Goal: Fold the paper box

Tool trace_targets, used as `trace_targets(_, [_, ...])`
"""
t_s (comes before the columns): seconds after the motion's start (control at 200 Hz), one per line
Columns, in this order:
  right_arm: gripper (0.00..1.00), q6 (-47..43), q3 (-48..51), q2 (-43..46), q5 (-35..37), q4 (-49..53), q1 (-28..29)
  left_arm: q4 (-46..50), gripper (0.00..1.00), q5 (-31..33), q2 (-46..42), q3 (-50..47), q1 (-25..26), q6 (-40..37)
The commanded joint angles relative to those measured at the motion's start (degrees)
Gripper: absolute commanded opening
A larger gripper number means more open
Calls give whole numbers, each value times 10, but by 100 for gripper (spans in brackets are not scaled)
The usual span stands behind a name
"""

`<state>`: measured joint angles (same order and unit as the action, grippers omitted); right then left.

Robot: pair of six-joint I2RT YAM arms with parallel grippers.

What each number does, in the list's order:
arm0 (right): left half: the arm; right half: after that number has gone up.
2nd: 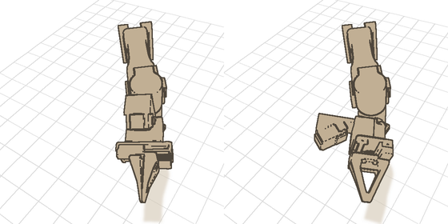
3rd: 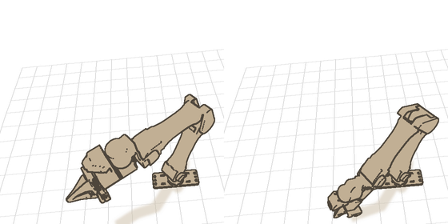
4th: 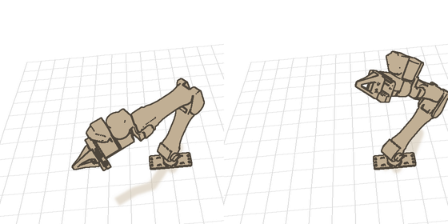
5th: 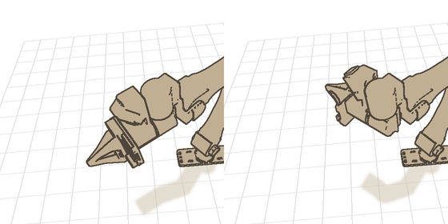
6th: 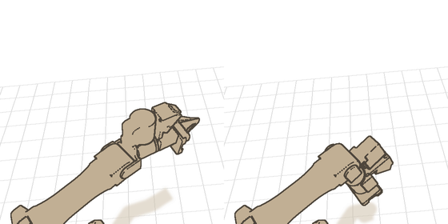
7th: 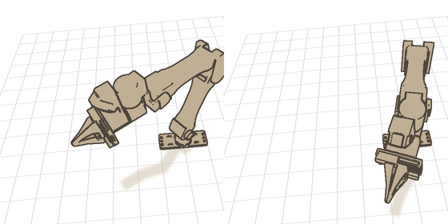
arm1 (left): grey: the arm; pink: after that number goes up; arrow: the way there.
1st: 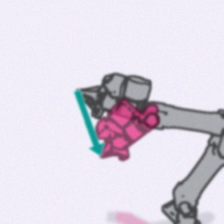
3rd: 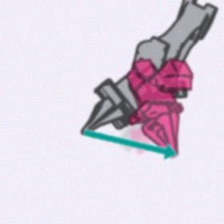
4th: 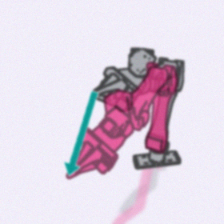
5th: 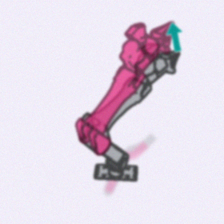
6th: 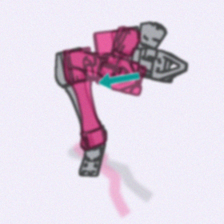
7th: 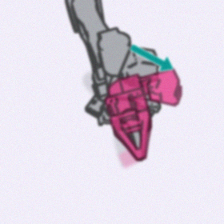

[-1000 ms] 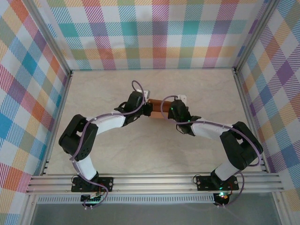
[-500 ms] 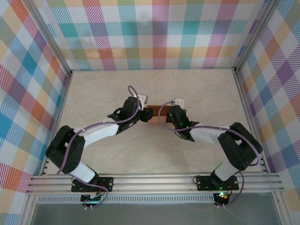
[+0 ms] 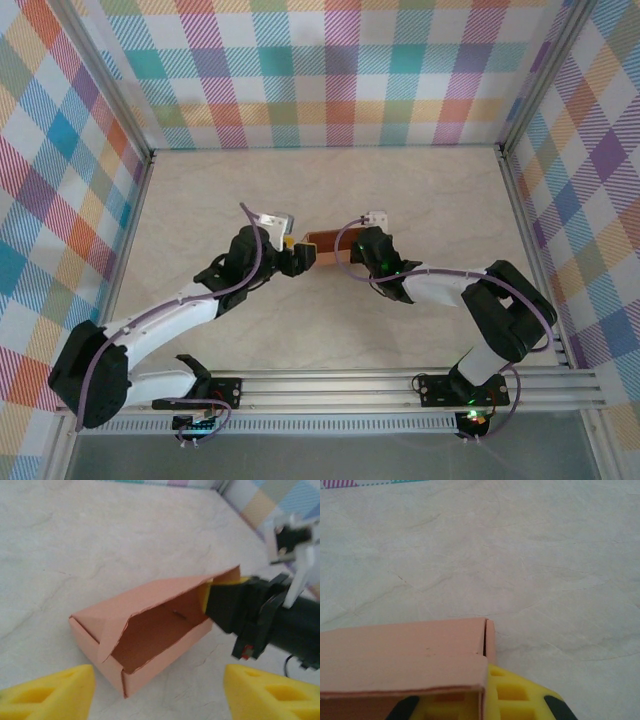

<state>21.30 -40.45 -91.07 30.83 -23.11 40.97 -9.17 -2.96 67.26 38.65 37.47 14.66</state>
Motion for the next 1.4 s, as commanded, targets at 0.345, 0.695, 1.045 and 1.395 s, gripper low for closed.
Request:
trace_targets(0.345, [0, -21, 45, -4, -6, -16, 9, 149, 88, 49, 155, 202, -49, 224])
trace_targets(0.695, [0, -22, 45, -5, 0, -17, 10, 159, 66, -2, 236, 202, -52, 259])
trace_targets(1.045, [8, -15, 48, -2, 2, -15, 10, 139, 67, -25, 284, 173, -52, 277])
trace_targets(1.395, [48, -30, 69, 31, -18, -20, 11, 139, 66, -21, 287, 177, -52, 277])
